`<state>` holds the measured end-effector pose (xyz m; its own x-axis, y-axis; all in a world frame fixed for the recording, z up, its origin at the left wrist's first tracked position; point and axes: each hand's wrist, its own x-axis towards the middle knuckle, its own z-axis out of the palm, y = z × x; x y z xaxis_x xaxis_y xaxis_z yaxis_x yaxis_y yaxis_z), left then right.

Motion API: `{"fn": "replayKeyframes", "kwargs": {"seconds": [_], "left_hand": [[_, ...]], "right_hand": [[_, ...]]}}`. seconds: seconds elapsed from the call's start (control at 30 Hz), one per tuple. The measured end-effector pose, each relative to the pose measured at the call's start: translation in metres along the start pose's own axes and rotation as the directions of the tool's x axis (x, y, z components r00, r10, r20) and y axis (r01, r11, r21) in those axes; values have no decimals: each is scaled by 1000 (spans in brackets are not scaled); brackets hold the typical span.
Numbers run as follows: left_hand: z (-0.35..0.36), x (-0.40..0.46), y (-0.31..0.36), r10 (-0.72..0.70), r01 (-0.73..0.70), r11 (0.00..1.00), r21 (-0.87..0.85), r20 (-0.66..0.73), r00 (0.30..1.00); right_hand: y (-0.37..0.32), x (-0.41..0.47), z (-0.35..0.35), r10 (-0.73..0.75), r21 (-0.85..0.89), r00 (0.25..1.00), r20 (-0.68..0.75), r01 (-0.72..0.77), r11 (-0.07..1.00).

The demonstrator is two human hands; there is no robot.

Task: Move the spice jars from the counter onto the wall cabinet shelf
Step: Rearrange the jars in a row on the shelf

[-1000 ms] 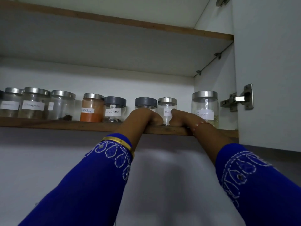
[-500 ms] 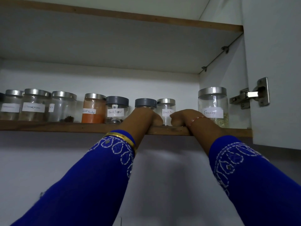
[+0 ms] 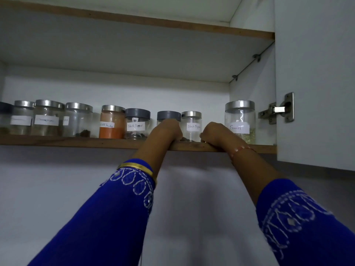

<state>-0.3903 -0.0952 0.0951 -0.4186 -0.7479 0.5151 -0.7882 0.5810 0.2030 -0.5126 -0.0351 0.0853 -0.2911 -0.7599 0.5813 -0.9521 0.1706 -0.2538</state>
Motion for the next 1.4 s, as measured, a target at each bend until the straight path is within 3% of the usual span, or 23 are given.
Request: {"fn": "replayKeyframes", "kwargs": {"seconds": [0.1, 0.23, 0.43, 0.63, 0.83, 0.97, 1.03, 1.1, 1.4], "left_hand": [[0, -7, -3, -19, 17, 997, -69, -31, 999], [2, -20, -9, 27, -48, 984, -169, -122, 992], [20, -63, -6, 246, -140, 946, 293, -364, 898], [27, -84, -8, 309, -216, 939, 268, -377, 873], [19, -86, 11, 344, -320, 939, 129, -273, 898], [8, -79, 44, 261, -260, 958, -121, -4, 965], [1, -71, 51, 236, -207, 958, -200, 131, 963], [-4, -64, 55, 213, -171, 966, -196, 215, 953], [-12, -48, 57, 135, -79, 978, -195, 297, 945]], "right_hand": [[9, -26, 1, -15, -4, 995, -101, 15, 1000], [16, -56, 9, -184, -227, 941, -284, 121, 966], [23, -73, 13, -274, -203, 882, -384, 209, 957], [37, -90, -3, -235, 30, 919, -318, 257, 966], [65, -86, -30, -80, 66, 945, -318, 106, 992], [68, -77, -42, 24, 200, 962, -273, 33, 979], [68, -71, -45, 87, 284, 957, -277, -4, 959], [67, -65, -47, 163, 332, 949, -269, -68, 941], [57, -37, -41, 302, 325, 934, -192, -230, 917]]}}
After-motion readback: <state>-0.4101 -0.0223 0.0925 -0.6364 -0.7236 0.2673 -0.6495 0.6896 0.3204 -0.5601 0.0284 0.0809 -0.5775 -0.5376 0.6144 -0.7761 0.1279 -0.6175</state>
